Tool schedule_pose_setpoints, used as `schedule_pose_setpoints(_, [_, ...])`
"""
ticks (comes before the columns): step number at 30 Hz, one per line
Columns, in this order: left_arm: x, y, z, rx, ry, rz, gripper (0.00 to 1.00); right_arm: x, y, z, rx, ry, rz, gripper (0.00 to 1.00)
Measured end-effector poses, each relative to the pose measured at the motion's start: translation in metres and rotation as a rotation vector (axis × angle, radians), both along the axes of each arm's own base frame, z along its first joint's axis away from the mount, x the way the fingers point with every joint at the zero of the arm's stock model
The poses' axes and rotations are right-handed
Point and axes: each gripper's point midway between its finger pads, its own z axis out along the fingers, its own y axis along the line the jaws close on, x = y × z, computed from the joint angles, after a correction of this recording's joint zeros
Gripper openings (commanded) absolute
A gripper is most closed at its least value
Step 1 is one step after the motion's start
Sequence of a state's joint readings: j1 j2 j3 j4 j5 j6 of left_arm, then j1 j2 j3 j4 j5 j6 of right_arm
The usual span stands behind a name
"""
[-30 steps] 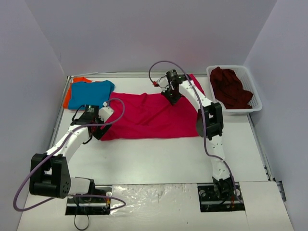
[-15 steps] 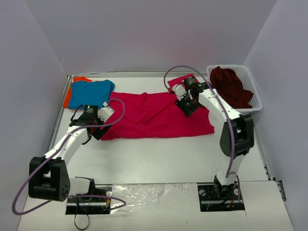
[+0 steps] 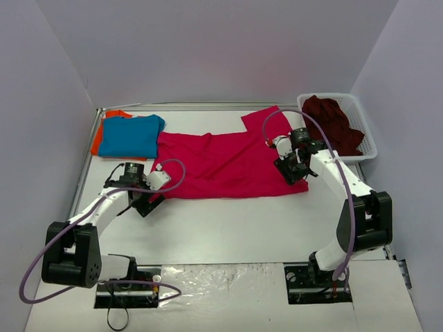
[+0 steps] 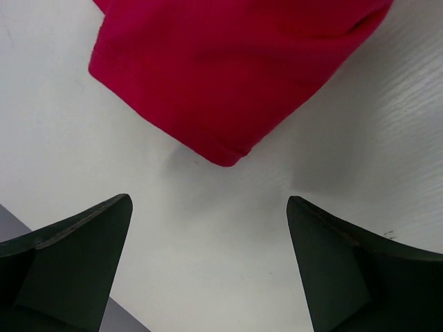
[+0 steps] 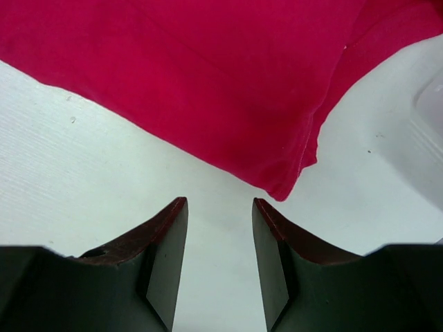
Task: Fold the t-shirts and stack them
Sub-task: Fold the flattened tshirt in 1/3 of the way
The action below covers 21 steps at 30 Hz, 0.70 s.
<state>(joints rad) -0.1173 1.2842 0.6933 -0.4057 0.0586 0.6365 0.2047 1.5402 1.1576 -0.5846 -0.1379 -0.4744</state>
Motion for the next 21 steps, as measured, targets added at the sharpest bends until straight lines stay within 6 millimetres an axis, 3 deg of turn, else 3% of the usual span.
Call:
schedule_pose_setpoints(11, [-0.001, -0.012, -0.016, -0.045, 0.066, -0.065, 0.94, 0.008, -0.014, -0.004, 0.035, -0.020, -0.065, 0.38])
schedule_pose_setpoints(16, [0.015, -0.019, -0.016, -0.066, 0.075, -0.081, 0.99, 0.009, -0.016, -0.004, 0.045, -0.021, -0.078, 0.38])
schedule_pose_setpoints(19, [0.022, -0.023, -0.016, -0.082, 0.080, -0.091, 0.87, 0.008, -0.017, -0.005, 0.054, -0.020, -0.083, 0.38])
schedule_pose_setpoints(20, [0.023, -0.024, -0.016, -0.086, 0.083, -0.093, 0.73, 0.008, -0.017, -0.005, 0.055, -0.019, -0.084, 0.38])
schedule_pose_setpoints(21, [0.024, -0.025, -0.017, -0.091, 0.088, -0.097, 0.67, 0.008, -0.017, -0.005, 0.057, -0.018, -0.086, 0.38])
